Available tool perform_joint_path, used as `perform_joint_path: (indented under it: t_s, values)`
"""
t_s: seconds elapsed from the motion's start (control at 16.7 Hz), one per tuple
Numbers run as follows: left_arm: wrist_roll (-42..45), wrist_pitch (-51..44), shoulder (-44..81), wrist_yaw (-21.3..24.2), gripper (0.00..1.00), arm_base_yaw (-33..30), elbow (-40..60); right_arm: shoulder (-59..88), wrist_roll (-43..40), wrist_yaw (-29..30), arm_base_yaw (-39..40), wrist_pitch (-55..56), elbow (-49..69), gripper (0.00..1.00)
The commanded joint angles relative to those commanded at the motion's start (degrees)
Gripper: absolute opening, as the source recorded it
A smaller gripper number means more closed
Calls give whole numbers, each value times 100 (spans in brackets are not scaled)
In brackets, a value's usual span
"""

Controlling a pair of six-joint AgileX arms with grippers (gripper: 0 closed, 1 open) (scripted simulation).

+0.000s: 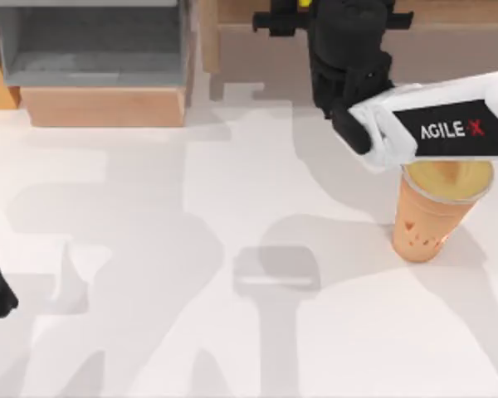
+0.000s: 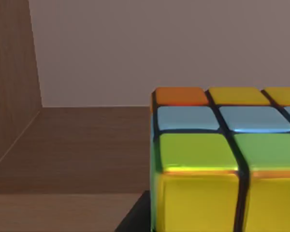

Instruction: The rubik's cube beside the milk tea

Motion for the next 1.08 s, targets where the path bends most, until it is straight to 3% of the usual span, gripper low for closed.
perform_joint_path:
  t_s: [0.54, 0.78, 1.08]
  values:
    - [0, 0, 0, 0, 100, 0, 0, -172, 187, -64, -29, -403, 93, 0]
    - [0, 0, 0, 0, 100, 0, 0, -672, 767, -239, 97, -1700, 362, 0]
    - [0, 0, 0, 0, 100, 0, 0, -1229, 1753, -668, 299, -4261, 836, 0]
